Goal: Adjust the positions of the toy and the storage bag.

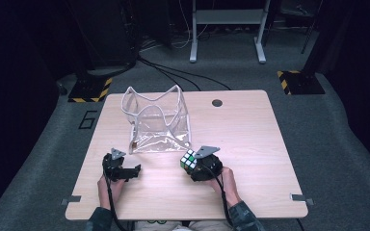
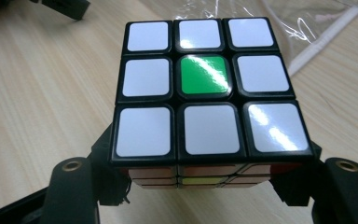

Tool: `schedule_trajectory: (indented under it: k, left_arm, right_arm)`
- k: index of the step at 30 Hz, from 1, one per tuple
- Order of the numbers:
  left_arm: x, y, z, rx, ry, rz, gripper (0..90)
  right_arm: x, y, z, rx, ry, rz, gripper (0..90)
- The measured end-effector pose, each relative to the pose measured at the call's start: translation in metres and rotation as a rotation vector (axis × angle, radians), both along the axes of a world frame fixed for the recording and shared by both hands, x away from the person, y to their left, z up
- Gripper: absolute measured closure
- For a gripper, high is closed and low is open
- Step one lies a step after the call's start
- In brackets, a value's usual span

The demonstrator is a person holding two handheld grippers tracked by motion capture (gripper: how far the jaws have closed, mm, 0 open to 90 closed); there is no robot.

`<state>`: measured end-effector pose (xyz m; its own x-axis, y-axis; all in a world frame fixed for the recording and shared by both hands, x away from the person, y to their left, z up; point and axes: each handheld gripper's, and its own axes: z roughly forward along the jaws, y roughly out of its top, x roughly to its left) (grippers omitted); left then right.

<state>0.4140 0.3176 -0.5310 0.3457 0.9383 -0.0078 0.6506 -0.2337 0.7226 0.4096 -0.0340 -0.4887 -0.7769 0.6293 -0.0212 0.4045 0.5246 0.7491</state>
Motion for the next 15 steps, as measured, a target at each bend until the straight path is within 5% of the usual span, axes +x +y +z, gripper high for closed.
schedule_trajectory:
  k: [15]
  left_arm:
    - [0.0,0.0,0.0,0.0,0.0,0.001,2.6]
  right_arm:
    - [0.02,-0.02,-0.015,-0.011,0.038,-0.105,33.1]
